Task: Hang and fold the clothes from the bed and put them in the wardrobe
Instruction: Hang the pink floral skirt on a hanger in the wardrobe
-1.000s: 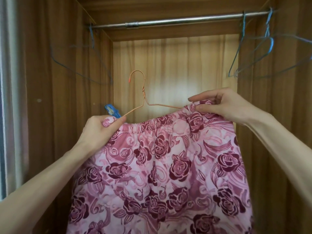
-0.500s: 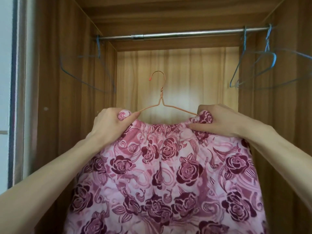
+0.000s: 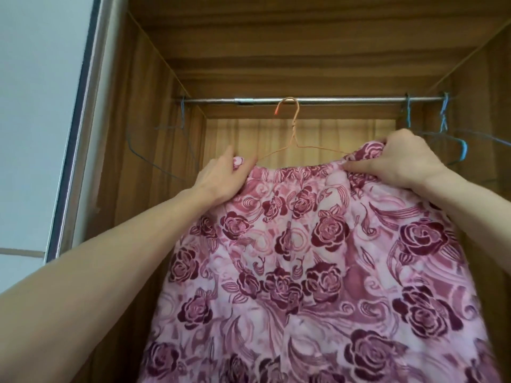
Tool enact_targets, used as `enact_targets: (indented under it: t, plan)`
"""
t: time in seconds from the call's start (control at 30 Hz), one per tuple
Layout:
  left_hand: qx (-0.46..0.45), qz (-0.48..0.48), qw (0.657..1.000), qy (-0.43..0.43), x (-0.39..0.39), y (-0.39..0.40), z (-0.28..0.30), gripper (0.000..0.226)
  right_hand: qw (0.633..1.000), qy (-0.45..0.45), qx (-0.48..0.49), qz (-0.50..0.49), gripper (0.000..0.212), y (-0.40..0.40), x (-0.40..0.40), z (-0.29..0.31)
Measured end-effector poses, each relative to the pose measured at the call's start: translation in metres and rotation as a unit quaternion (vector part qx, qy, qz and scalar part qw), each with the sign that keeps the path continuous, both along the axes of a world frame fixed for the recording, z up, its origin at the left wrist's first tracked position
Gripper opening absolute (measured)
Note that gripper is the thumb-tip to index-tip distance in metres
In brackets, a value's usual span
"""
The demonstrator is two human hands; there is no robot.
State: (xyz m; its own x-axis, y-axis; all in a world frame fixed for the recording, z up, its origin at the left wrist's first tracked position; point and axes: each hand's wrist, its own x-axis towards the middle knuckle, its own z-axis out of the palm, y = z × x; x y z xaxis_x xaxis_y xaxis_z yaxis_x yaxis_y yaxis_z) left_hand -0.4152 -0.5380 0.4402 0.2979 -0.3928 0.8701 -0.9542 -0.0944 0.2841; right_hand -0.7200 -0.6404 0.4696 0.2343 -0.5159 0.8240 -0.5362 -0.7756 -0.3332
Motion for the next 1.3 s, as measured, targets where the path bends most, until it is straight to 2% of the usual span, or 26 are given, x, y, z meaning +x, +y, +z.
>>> enact_targets:
  t: [0.1, 0.2, 0.4, 0.53, 0.73, 1.0, 1.1, 1.3]
  plan:
    - [0.003, 0.007, 1.0, -0.002, -0.011, -0.01, 0.016, 0.075, 0.999, -0.028, -0.006, -0.039, 0.056, 0.0, 0.007, 0.026]
    - [-0.001, -0.084, 0.996, 0.022, -0.02, -0.018, 0.024, 0.088, 0.996, -0.048, -0.019, -0.066, 0.061, 0.002, 0.008, 0.056]
    - [0.068, -0.162, 0.984, 0.041, -0.028, -0.028, 0.043, 0.084, 0.992, -0.052, -0.018, -0.115, 0.057, 0.017, 0.033, 0.097]
    - [0.114, -0.141, 0.98, 0.086, -0.018, -0.043, 0.045, 0.088, 0.99, -0.034, -0.005, -0.135, 0.056, 0.015, 0.068, 0.107]
    - [0.108, -0.108, 0.982, 0.107, -0.004, -0.067, 0.039, 0.091, 0.988, -0.031, 0.038, -0.15, 0.064, 0.007, 0.094, 0.123]
    - [0.127, -0.197, 0.962, 0.143, -0.016, -0.097, 0.03, 0.087, 0.979, -0.016, 0.017, -0.205, 0.06, -0.004, 0.111, 0.123]
    - [0.131, -0.198, 0.959, 0.155, -0.012, -0.104, 0.023, 0.09, 0.979, -0.001, 0.005, -0.205, 0.058, -0.002, 0.12, 0.117]
    - [0.168, -0.176, 0.954, 0.173, 0.001, -0.098, 0.007, 0.104, 0.979, 0.041, 0.023, -0.2, 0.068, 0.002, 0.132, 0.091]
